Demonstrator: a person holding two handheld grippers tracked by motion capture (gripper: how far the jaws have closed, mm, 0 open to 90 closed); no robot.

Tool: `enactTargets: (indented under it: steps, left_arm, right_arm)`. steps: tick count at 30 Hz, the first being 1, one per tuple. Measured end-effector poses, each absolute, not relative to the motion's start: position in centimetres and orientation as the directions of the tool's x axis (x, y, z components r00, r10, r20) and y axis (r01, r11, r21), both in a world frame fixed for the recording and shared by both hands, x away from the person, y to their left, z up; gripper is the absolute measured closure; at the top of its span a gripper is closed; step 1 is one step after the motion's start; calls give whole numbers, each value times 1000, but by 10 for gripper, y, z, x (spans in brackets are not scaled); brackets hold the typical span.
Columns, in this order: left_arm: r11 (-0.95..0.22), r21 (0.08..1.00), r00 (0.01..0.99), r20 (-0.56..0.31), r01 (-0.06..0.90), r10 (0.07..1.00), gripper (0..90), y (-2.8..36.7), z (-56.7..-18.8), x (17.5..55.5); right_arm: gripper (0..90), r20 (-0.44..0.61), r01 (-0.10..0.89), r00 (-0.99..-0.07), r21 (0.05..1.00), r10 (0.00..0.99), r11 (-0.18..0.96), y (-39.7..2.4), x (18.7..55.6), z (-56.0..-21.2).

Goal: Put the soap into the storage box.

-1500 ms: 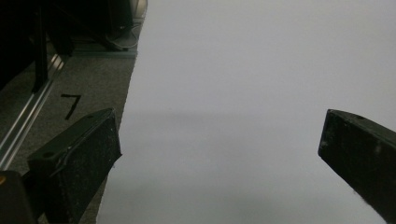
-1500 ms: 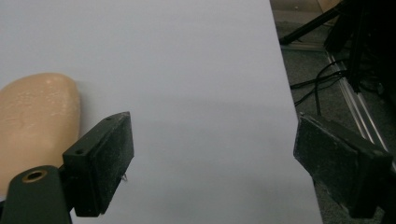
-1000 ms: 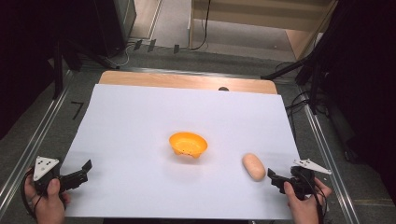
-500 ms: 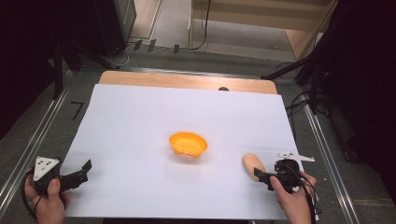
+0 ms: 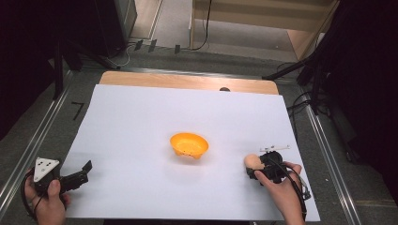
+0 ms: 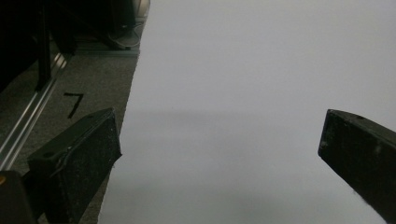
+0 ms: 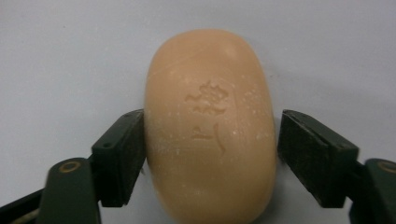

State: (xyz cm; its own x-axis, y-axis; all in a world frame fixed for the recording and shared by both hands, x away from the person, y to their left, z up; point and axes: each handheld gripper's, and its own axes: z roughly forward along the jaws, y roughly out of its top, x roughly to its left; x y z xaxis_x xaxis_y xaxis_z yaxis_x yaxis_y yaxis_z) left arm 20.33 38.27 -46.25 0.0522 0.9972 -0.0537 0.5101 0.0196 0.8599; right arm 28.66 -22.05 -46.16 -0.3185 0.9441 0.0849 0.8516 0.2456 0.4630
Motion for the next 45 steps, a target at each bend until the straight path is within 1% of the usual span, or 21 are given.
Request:
enactTargets:
  steps: [1,3,8,9,23,32,33,37,41,43,45]
  left_arm:
    - [18,859,53,-53,511,997,0,383,-463,204]
    - [16,860,54,-51,511,997,0,383,-463,203]
    - [16,859,53,-50,511,997,0,382,-463,203]
    - [18,859,52,-52,512,997,0,382,-463,204]
    - [18,857,58,-56,515,997,0,383,-463,204]
    - [18,857,56,-55,515,997,0,383,-463,204]
    - [17,856,55,-53,517,997,0,383,-463,204]
    - [18,857,51,-52,515,997,0,382,-463,204]
    - [21,857,53,-56,515,997,0,383,-463,204]
    - [22,857,54,-58,515,997,0,383,-463,204]
    - [24,856,54,-60,516,997,0,383,-463,204]
  right_arm:
    - [327,66,847,-328,463,942,262,-219,287,-461]
    - [327,40,844,-346,450,937,293,-217,288,-461]
    - [326,44,853,-350,427,936,300,-217,291,-460]
    - [326,33,851,-362,420,932,315,-216,291,-460]
    - [331,45,855,-435,335,899,397,-217,302,-456]
    - [331,45,854,-431,343,901,391,-217,301,-457]
    - [327,44,847,-443,350,896,401,-218,301,-457]
    - [333,49,843,-439,369,897,392,-220,298,-458]
    - [334,44,847,-437,355,898,395,-219,300,-457]
    - [335,45,842,-454,347,890,412,-219,301,-456]
    - [335,67,831,-472,368,879,418,-223,301,-455]
